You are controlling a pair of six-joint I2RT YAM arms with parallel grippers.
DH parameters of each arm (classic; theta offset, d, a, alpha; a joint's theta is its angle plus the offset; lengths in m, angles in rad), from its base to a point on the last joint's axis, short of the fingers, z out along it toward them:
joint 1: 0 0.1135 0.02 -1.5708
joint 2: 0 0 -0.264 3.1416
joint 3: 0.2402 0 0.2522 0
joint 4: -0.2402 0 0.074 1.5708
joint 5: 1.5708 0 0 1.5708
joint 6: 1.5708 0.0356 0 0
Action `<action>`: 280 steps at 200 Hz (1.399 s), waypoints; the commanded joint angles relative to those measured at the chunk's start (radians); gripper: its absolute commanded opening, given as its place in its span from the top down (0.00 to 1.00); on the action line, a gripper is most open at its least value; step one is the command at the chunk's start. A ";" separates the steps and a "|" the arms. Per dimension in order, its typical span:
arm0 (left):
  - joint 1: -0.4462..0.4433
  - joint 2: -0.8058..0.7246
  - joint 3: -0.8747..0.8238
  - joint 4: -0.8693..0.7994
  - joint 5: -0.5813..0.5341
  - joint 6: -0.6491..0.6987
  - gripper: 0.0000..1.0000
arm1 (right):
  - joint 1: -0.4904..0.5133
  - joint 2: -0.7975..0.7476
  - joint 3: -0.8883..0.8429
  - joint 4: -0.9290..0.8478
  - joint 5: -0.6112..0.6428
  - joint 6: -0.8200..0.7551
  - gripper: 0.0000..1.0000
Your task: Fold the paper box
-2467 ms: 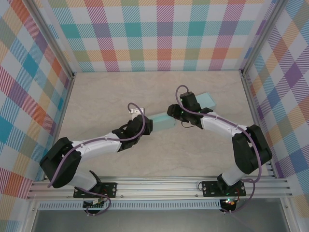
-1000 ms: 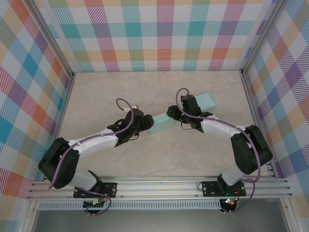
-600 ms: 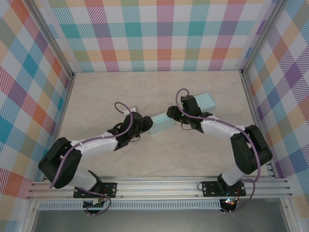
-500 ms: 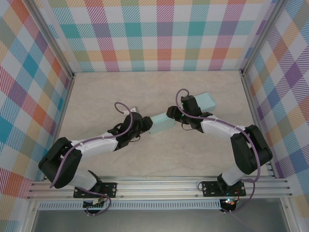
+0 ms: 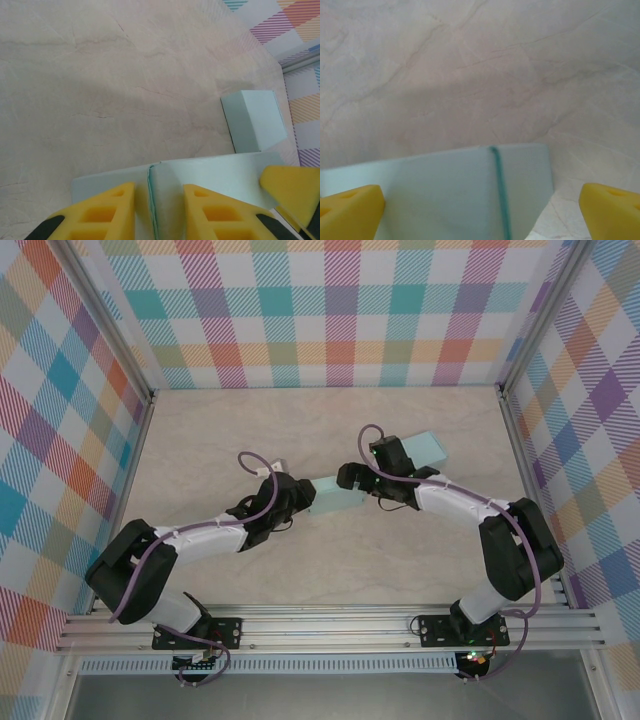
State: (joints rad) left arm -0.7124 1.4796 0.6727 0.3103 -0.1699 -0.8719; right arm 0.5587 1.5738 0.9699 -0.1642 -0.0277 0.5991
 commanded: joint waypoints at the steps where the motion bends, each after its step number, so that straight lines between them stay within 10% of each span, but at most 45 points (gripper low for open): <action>1: -0.012 0.082 -0.058 -0.269 0.001 -0.001 0.74 | 0.032 0.006 0.043 -0.113 -0.028 -0.069 0.00; 280: -0.029 0.096 -0.009 -0.333 -0.030 0.024 0.77 | 0.105 0.189 0.429 -0.477 0.169 -0.253 0.00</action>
State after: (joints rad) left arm -0.7300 1.5028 0.7128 0.2779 -0.2295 -0.8711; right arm 0.6571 1.7264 1.3716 -0.5758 0.1421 0.3958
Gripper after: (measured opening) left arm 0.235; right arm 0.997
